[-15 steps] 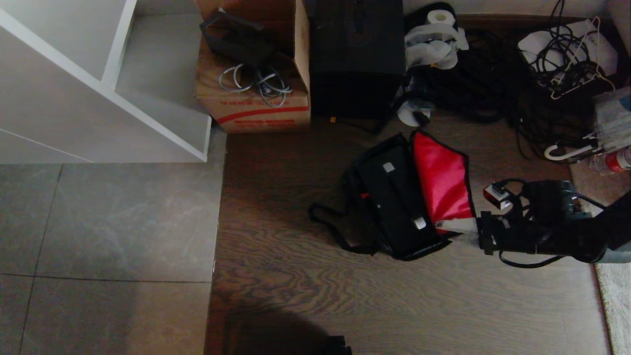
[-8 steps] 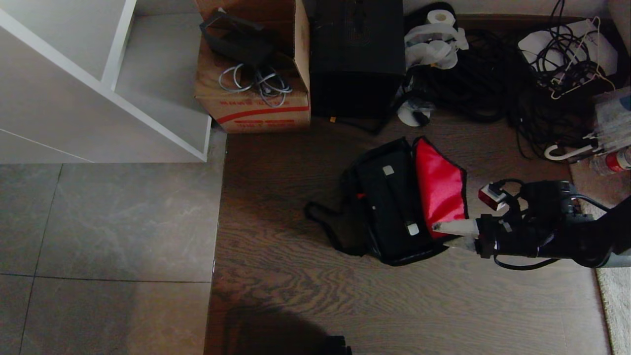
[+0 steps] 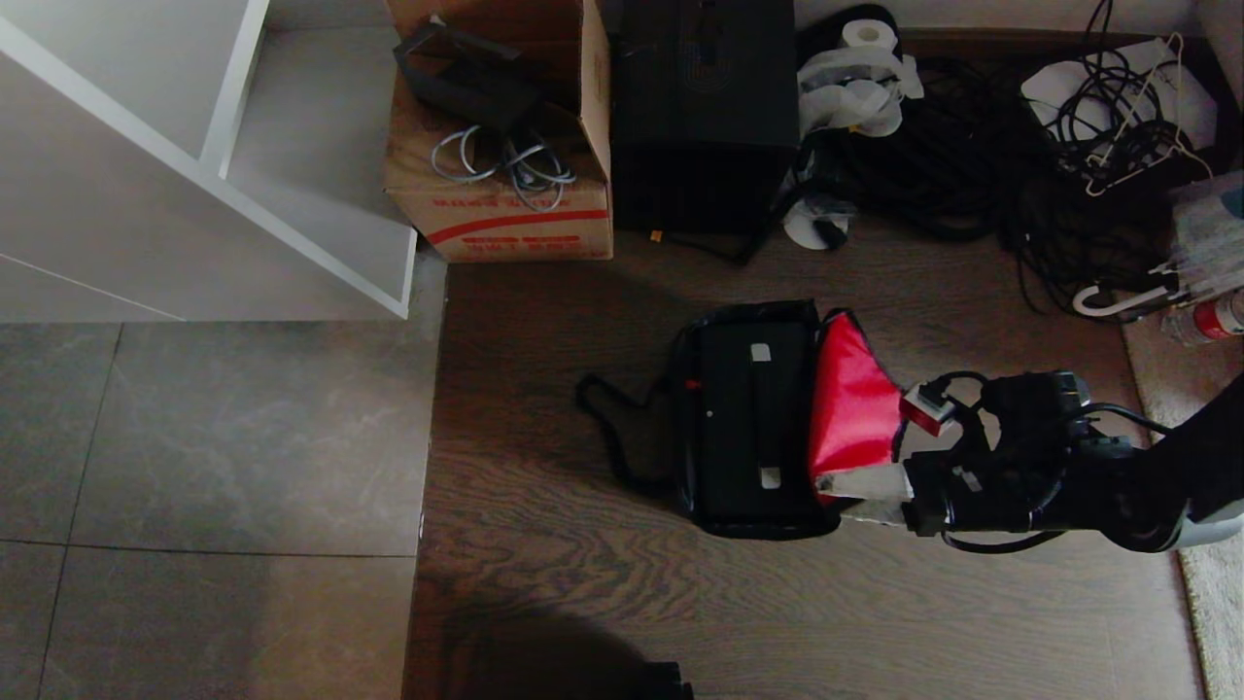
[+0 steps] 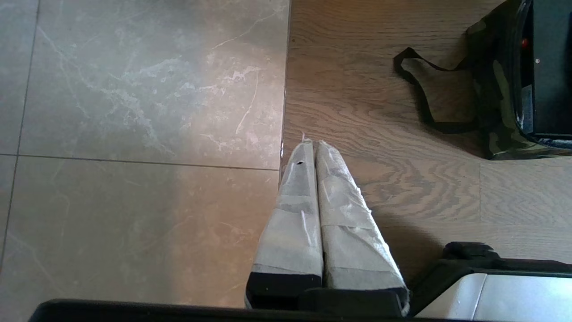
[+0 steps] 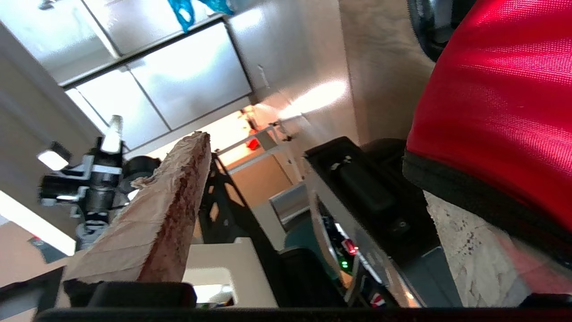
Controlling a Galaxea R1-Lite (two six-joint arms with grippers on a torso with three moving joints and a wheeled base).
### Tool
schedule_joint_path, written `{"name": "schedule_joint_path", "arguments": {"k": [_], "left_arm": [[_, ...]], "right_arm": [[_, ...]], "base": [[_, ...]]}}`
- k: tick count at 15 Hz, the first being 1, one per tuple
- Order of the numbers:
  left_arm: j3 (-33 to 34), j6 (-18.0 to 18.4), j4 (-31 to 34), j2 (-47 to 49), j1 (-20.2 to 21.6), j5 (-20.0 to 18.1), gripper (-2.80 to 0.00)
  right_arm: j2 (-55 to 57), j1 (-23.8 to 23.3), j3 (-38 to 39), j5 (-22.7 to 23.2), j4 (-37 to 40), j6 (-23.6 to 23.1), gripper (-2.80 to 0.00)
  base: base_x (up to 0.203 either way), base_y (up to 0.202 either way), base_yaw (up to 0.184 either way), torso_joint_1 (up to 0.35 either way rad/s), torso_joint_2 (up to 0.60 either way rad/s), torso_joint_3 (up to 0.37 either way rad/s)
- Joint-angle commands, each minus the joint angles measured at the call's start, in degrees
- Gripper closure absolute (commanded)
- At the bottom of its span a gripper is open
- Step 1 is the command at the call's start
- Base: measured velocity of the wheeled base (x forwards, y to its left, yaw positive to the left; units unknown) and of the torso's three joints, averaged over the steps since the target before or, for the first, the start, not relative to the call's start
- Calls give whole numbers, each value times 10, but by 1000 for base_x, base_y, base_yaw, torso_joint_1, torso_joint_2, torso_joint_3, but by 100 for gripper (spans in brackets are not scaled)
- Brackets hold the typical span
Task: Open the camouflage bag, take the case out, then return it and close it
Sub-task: Close the top of the storage box
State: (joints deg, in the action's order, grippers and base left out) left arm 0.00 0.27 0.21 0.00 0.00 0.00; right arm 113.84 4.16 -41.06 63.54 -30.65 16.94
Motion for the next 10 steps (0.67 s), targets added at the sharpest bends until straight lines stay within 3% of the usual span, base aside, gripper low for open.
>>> {"name": "schedule_joint_path", "arguments": {"k": [1,4,6,10], "left_arm": [[0,0,0,0,0,0,0],[0,0,1,0,0,0,0],[0,0,0,0,0,0,0],[0,0,0,0,0,0,0]], "right_arm": [[10,-1,-7,-17,-4,-4,-280],[12,-11,-18,-29,-11,-4,-280],[18,-11,-23,-74,-23,-4,-280],[20,-13,-29,-119,-57,-4,-280]], "base": [[0,0,0,0,0,0],[0,0,0,0,0,0],[0,0,0,0,0,0],[0,0,0,0,0,0]]}}
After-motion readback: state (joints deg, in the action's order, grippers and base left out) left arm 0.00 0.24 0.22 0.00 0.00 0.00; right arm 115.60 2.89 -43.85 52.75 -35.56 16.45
